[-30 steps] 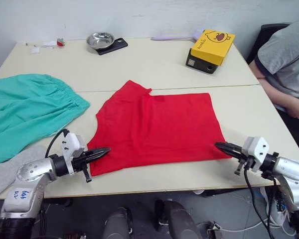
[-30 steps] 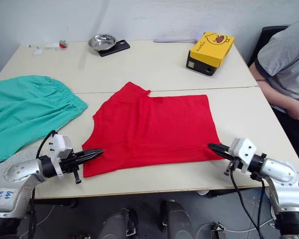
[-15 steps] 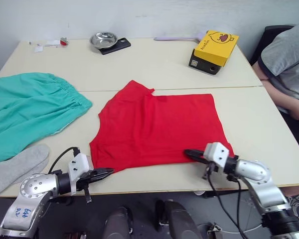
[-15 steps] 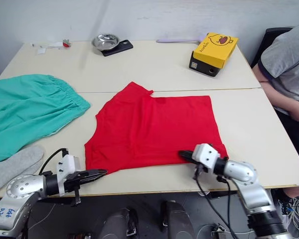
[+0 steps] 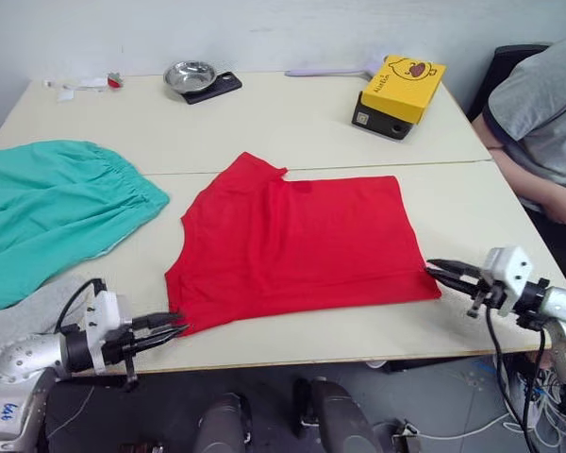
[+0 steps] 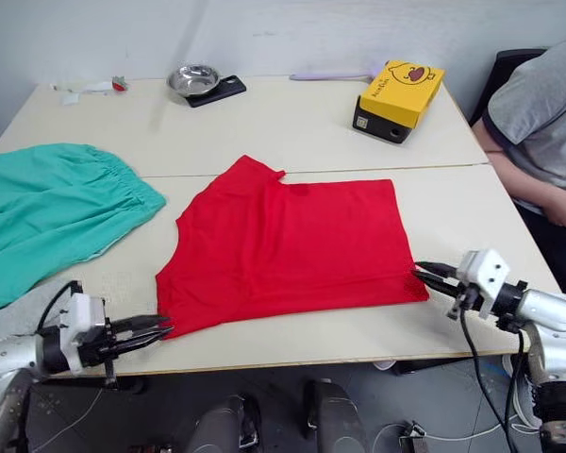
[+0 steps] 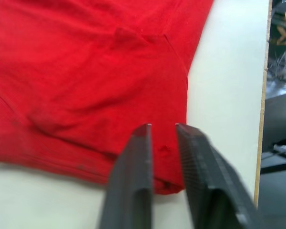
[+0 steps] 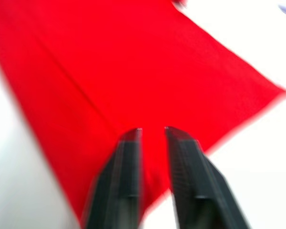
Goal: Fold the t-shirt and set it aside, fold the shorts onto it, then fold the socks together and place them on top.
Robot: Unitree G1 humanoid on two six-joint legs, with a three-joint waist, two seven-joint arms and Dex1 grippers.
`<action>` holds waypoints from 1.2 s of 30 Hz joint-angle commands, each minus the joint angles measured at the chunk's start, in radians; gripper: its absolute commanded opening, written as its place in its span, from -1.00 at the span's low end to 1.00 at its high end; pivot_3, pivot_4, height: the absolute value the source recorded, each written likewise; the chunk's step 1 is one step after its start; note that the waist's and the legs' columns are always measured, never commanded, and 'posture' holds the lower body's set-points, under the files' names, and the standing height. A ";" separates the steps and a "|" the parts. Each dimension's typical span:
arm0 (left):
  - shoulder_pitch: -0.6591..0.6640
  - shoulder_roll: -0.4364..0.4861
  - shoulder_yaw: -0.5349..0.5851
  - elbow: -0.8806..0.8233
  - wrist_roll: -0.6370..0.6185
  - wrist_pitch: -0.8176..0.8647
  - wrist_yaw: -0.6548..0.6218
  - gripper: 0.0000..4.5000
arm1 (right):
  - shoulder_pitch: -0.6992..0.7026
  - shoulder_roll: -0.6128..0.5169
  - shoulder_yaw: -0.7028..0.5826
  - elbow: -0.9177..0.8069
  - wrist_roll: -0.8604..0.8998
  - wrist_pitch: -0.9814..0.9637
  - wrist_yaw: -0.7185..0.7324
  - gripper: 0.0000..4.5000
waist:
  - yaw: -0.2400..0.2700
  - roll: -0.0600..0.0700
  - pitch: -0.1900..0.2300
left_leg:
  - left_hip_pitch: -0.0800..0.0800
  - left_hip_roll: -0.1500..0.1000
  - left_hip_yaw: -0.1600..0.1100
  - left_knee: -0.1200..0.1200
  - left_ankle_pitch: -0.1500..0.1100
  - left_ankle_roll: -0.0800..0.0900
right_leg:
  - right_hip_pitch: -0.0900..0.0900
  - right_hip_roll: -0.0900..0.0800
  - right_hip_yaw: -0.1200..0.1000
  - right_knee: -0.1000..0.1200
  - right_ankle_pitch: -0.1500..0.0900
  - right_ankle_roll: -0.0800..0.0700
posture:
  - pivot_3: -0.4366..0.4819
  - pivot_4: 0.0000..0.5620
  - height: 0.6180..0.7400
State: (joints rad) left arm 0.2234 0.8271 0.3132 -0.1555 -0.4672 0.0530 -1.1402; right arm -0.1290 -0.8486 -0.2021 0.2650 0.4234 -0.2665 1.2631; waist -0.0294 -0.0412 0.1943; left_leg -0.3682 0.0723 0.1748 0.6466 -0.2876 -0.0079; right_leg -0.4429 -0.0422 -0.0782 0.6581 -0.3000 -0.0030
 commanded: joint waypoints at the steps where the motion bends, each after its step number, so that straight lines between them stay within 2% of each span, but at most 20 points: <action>1: 0.023 0.032 0.010 -0.038 0.024 -0.009 -0.020 0.06 | 0.028 -0.050 -0.001 -0.079 0.014 -0.005 0.092 0.02 | 0.000 0.000 0.000 | 0.000 0.000 0.000 0.000 0.000 0.000 | 0.000 0.000 0.000 0.000 0.000 0.000 | -0.05 -0.47 1.00; 6: 0.001 0.012 -0.066 -0.052 0.132 -0.067 0.034 0.79 | 0.047 -0.054 0.049 -0.103 -0.075 -0.042 0.099 0.82 | 0.001 0.000 0.000 | 0.000 0.000 0.000 0.000 -0.001 0.000 | 0.000 0.000 0.000 -0.002 0.000 0.000 | -0.05 -0.47 1.00; 15: -0.022 -0.008 -0.171 -0.076 0.242 -0.044 0.126 0.79 | 0.025 -0.034 0.112 -0.071 -0.198 -0.055 0.001 0.82 | 0.000 0.000 0.000 | 0.000 0.000 0.000 0.000 -0.001 0.000 | 0.000 0.000 0.000 -0.002 0.000 0.000 | -0.05 -0.47 1.00; 18: -0.046 -0.013 -0.169 -0.055 0.254 -0.018 0.162 0.80 | 0.005 -0.029 0.122 -0.022 -0.235 -0.075 -0.032 0.42 | 0.001 0.002 -0.001 | 0.000 0.000 0.001 0.000 -0.001 0.000 | 0.000 0.000 0.000 -0.002 0.000 0.000 | -0.05 -0.47 1.00; 21: -0.063 -0.005 -0.176 -0.049 0.268 -0.003 0.175 0.56 | -0.017 -0.027 0.137 0.021 -0.262 -0.090 -0.049 -0.02 | 0.002 0.002 -0.001 | 0.000 -0.001 0.001 0.001 -0.001 0.001 | 0.001 -0.001 0.001 -0.002 0.000 0.000 | -0.05 -0.47 1.00; 27: -0.075 0.030 -0.190 -0.031 0.291 0.036 0.168 -0.28 | -0.037 -0.032 0.155 0.068 -0.275 -0.101 -0.069 -0.95 | 0.001 0.002 -0.002 | 0.001 -0.001 0.001 0.001 0.000 0.001 | 0.002 -0.001 0.001 -0.003 0.000 0.000 | -0.05 -0.47 1.00; 28: -0.071 0.038 -0.194 -0.030 0.294 0.037 0.161 -0.39 | -0.037 -0.033 0.157 0.069 -0.269 -0.099 -0.064 -1.00 | 0.001 0.002 -0.002 | 0.001 -0.001 0.001 0.001 0.000 0.001 | 0.002 -0.001 0.001 -0.003 0.000 0.000 | -0.05 -0.47 1.00; 32: -0.037 0.051 -0.185 -0.065 0.227 0.078 0.112 -0.97 | 0.000 -0.047 0.161 0.029 -0.206 -0.075 0.011 -1.00 | 0.001 0.005 -0.004 | 0.001 0.000 0.001 0.000 0.000 0.001 | 0.002 -0.001 0.001 -0.003 0.000 0.000 | -0.05 -0.47 1.00; 36: 0.047 0.089 -0.155 -0.128 0.165 0.107 0.044 -0.99 | 0.092 -0.078 0.146 -0.054 -0.129 -0.050 0.091 -1.00 | 0.000 0.007 -0.006 | 0.001 0.000 0.000 -0.002 -0.001 0.000 | 0.002 0.000 0.000 -0.002 0.000 0.000 | -0.05 -0.47 1.00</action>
State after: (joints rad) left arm 0.2278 0.9006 0.1612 -0.2642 -0.2841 0.1367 -1.0522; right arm -0.0707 -0.9047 -0.0558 0.2395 0.2778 -0.3280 1.3032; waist -0.0294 -0.0346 0.1879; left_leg -0.3664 0.0727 0.1749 0.6444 -0.2894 -0.0092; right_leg -0.4413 -0.0420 -0.0782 0.6558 -0.3000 -0.0033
